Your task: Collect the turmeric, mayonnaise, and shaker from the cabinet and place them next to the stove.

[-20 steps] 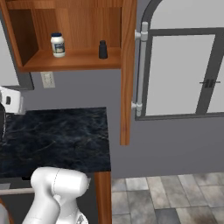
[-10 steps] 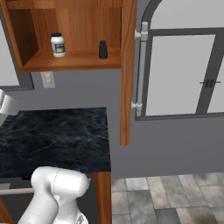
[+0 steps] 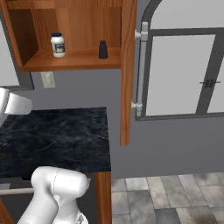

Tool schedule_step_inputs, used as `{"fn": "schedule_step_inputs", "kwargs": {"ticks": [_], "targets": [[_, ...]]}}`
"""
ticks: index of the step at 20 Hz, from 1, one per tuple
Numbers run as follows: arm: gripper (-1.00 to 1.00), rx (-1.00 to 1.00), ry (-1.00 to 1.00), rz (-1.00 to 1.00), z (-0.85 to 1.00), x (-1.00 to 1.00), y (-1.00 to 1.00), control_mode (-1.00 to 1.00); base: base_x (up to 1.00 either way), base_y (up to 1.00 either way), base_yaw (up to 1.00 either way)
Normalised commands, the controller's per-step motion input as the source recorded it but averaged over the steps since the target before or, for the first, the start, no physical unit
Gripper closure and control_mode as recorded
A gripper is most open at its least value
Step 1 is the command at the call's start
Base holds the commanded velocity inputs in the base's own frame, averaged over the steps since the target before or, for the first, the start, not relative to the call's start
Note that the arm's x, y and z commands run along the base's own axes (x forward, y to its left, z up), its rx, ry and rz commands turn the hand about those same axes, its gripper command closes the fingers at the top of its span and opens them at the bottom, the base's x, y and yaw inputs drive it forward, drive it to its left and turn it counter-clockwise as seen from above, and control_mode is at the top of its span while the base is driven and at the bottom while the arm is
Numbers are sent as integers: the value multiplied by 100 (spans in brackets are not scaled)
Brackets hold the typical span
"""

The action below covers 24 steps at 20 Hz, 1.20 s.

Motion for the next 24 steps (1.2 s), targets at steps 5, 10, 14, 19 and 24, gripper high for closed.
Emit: {"fn": "schedule_step_inputs", "kwargs": {"ticks": [5, 10, 14, 19, 24], "targets": [[-100, -15, -11, 0, 10, 23, -54, -100, 0, 0, 0], [-100, -20, -15, 0, 2, 27, -32, -100, 0, 0, 0], [-100, -17, -9, 0, 14, 21, -10, -100, 0, 0, 0], [-100, -5, 0, 0, 34, 24, 0, -100, 0, 0, 0], [-100, -2, 0, 0, 14, 11, -2, -100, 0, 0, 0]]}}
